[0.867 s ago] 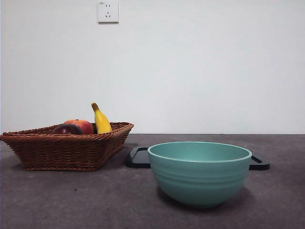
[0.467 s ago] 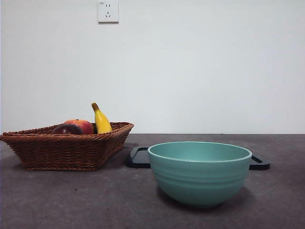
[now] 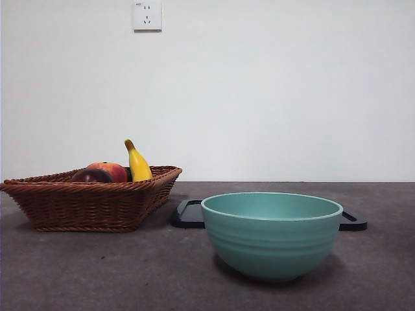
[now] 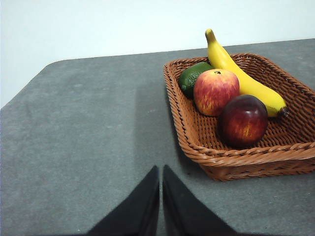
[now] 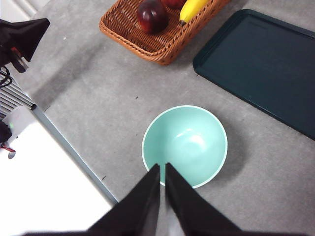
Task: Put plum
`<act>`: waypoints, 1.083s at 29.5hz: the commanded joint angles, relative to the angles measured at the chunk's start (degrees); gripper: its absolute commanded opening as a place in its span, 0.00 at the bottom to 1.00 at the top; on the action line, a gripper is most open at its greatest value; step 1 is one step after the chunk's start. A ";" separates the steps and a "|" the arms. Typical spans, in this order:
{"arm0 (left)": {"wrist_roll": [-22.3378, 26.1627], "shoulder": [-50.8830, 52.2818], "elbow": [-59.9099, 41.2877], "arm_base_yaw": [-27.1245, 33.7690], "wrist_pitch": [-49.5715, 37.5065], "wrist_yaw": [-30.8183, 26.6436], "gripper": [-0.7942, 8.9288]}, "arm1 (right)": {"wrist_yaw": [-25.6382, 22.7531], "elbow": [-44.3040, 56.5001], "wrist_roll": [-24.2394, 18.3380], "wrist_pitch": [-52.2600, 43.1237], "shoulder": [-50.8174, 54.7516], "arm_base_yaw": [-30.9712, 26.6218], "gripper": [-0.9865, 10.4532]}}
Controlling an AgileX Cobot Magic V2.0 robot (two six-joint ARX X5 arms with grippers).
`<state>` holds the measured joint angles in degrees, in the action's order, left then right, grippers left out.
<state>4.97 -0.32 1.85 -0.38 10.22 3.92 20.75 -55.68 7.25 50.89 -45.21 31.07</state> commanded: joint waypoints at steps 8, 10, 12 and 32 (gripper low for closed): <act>-0.55 0.15 -1.18 0.15 0.50 -0.13 0.09 | -1.14 -0.98 -3.41 -1.84 -0.28 0.39 0.09; -0.55 0.15 -1.18 0.15 0.48 -0.13 0.09 | -4.87 -0.87 -5.88 -3.37 0.31 -0.26 0.09; -0.55 0.15 -1.18 0.15 0.50 -0.13 0.09 | -8.26 -0.31 -7.85 -7.10 1.11 -2.16 0.09; -0.55 0.15 -1.18 0.15 0.50 -0.13 0.09 | -8.02 43.87 -8.00 -47.84 36.98 -34.29 0.09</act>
<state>4.97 -0.32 1.85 -0.38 10.20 3.92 12.99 -12.49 -0.25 3.99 -8.95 -3.09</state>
